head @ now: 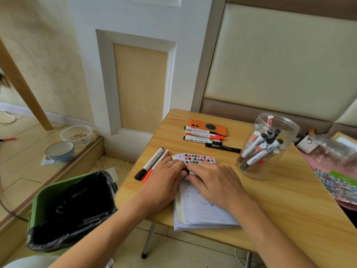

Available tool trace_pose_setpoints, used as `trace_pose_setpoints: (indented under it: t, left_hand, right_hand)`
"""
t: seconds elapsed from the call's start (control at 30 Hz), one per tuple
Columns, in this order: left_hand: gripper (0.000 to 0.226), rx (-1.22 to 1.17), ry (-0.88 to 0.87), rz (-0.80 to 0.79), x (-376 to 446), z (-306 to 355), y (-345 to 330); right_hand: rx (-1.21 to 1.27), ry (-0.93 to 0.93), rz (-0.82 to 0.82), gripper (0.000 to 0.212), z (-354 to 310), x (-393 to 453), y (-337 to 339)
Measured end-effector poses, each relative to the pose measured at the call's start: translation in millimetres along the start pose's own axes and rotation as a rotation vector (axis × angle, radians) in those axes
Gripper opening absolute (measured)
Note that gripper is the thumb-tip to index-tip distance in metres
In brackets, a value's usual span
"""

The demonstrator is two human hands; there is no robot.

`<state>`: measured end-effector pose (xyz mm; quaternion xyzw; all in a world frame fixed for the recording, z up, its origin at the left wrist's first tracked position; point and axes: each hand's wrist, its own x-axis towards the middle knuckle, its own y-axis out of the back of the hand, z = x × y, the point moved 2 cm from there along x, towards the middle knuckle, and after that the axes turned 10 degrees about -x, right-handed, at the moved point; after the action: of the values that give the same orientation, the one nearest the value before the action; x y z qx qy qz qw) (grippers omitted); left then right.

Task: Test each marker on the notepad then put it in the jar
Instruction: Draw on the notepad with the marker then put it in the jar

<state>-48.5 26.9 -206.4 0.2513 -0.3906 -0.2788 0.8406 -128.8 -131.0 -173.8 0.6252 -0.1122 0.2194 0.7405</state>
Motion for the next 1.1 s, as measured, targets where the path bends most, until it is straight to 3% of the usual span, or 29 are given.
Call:
trace_pose_setpoints:
  t: [0.2, 0.33, 0.53, 0.63, 0.87, 1.0, 1.1]
  left_hand:
    - [0.029, -0.002, 0.020, -0.019, 0, -1, 0]
    - [0.030, -0.002, 0.014, -0.014, 0, -1, 1]
    - [0.023, 0.145, 0.075, 0.065, -2, 0, -1]
    - [0.018, 0.139, 0.102, 0.059, -2, -4, -2]
    - [0.022, 0.049, 0.152, -0.127, -1, -3, -3]
    - [0.034, -0.013, 0.198, -0.178, -2, -3, -4]
    - [0.050, -0.020, 0.200, -0.198, -2, -6, -6]
  right_hand:
    - [0.021, -0.012, -0.110, 0.038, 2, 0, 2]
    - [0.019, -0.024, -0.090, 0.044, 3, -2, 6]
    - [0.147, -0.199, -0.170, 0.021, 9, -7, 7]
    - [0.194, -0.361, -0.073, 0.014, 18, -9, 5]
    - [1.031, -0.749, 0.064, 0.010, 27, -10, 5]
    - [1.603, -0.892, 0.026, 0.036, 30, -13, -3]
    - [1.673, -0.863, 0.028, 0.036, 30, -13, -6]
